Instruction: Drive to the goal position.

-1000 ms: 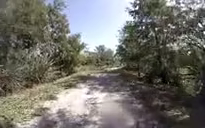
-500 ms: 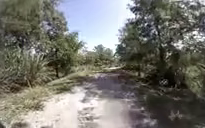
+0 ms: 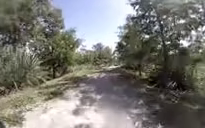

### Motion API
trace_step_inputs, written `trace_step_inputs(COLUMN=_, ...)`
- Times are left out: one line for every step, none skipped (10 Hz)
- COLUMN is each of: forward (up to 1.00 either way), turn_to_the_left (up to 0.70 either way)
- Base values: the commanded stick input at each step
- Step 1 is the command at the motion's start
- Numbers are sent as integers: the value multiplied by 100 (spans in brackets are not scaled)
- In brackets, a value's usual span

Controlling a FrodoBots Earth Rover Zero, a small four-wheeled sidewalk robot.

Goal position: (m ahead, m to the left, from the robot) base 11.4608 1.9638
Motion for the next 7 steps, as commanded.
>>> trace_step_inputs(forward=70, turn_to_the_left=0)
trace_step_inputs(forward=70, turn_to_the_left=0)
trace_step_inputs(forward=70, turn_to_the_left=0)
trace_step_inputs(forward=70, turn_to_the_left=0)
trace_step_inputs(forward=70, turn_to_the_left=0)
trace_step_inputs(forward=70, turn_to_the_left=0)
trace_step_inputs(forward=70, turn_to_the_left=0)
